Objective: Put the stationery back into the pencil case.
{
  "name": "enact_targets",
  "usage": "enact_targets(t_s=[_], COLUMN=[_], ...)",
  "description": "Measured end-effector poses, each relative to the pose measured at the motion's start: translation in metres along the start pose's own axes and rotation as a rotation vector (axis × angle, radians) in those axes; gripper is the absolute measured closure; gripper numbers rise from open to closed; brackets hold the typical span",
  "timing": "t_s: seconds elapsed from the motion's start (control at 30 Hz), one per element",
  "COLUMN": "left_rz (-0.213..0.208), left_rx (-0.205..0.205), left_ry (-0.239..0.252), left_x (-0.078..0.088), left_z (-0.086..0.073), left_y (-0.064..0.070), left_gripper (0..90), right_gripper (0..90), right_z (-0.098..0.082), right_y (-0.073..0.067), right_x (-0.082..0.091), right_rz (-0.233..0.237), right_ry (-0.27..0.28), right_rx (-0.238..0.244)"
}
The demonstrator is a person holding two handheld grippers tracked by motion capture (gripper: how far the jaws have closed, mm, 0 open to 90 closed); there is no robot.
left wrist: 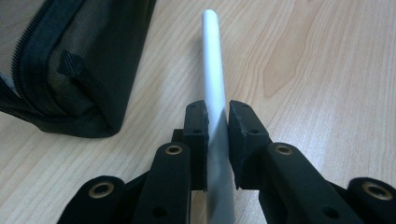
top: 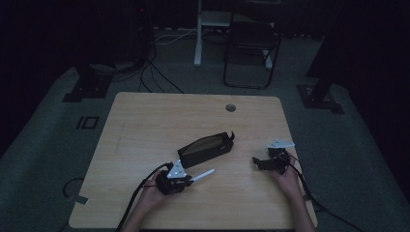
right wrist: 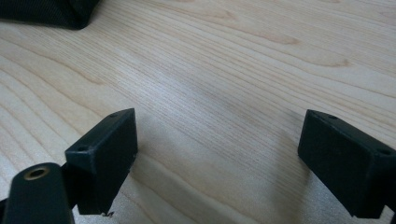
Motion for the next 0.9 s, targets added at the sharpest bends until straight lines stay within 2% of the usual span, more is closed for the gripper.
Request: enact_targets(t_s=[0.53,0.9], left_rz=[0.032,0.034], left_rx=[-0.006,-0.018], left_ry=[0.044,0.063], left_x=[0.019,0.027], left_z=[0.005,0.009], left_y=[0.001,0.005], left_gripper=[78.5,78.5], right_gripper=[12.0,11.9], right_z=[0.0,0.0], right_y=[0.0,0.0], right_x=[0.0,0.0], right_rz=[0.0,0.0], right_ry=[0.0,0.0], right_rx=[0.0,0.0])
Point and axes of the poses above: each handheld gripper's, and its own axes: x roughly backward along the jaws, z roughly out of its top, y roughly to its right, the point moved 1 cm from there along -x, roughly forward along the jaws, and after that the axes turned 13 degrees about -z, right-handed, at the moved point
